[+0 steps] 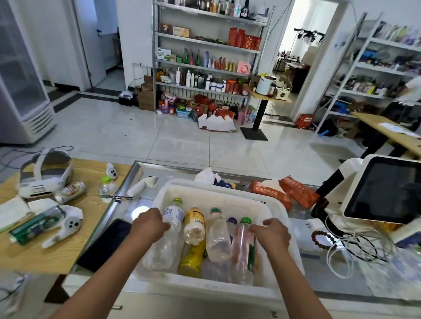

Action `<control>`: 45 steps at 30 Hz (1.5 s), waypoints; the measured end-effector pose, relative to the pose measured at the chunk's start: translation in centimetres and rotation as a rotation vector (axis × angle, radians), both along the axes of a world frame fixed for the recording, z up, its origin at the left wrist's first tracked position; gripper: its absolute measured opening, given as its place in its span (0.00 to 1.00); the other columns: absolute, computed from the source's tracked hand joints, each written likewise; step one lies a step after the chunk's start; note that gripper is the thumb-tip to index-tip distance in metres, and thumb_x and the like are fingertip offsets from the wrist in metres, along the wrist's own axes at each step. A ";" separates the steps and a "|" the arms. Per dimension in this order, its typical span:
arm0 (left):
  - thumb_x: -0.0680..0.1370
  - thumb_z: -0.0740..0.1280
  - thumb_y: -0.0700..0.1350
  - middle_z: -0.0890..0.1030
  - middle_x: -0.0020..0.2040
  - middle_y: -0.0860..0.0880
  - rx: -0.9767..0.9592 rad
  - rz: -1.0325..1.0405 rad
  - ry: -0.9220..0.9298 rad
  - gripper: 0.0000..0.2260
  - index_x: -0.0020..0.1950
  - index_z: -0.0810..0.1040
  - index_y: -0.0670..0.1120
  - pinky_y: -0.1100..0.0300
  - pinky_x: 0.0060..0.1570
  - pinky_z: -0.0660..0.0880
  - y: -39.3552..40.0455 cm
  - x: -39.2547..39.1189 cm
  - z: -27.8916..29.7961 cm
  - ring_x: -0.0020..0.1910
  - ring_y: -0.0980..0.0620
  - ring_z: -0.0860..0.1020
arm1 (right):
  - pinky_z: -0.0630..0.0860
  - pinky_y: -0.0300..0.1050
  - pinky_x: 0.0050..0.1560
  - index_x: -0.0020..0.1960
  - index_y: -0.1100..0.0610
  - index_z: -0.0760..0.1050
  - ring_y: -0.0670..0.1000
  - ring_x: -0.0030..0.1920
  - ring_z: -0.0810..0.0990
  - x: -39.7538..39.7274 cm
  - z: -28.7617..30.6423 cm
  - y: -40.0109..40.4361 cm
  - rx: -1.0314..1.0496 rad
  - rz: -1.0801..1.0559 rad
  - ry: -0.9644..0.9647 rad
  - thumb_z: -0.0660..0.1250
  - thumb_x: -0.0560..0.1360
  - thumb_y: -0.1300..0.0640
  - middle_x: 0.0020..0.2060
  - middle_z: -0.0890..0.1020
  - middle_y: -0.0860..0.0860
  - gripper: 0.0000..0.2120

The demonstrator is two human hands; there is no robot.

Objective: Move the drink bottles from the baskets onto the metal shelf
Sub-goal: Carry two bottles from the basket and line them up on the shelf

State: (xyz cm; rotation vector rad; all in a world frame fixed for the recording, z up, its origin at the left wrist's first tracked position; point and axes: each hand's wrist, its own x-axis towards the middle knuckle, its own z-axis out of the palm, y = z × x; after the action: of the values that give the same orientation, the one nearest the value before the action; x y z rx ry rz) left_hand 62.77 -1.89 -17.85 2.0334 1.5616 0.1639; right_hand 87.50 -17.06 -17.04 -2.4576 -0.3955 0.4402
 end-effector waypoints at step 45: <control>0.66 0.75 0.56 0.72 0.60 0.52 0.289 0.052 -0.349 0.36 0.70 0.67 0.50 0.58 0.52 0.72 -8.1 3.1 -2.3 0.57 0.50 0.74 | 0.83 0.52 0.42 0.63 0.56 0.76 0.56 0.44 0.86 -7.2 -1.7 0.0 0.661 0.097 0.699 0.79 0.67 0.57 0.47 0.86 0.55 0.26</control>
State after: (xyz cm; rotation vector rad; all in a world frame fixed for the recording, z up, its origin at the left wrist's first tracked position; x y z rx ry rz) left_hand 65.87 -10.03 -20.12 2.0376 1.4319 0.7612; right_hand 80.30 -17.05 -18.70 -1.5318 -0.2927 0.9836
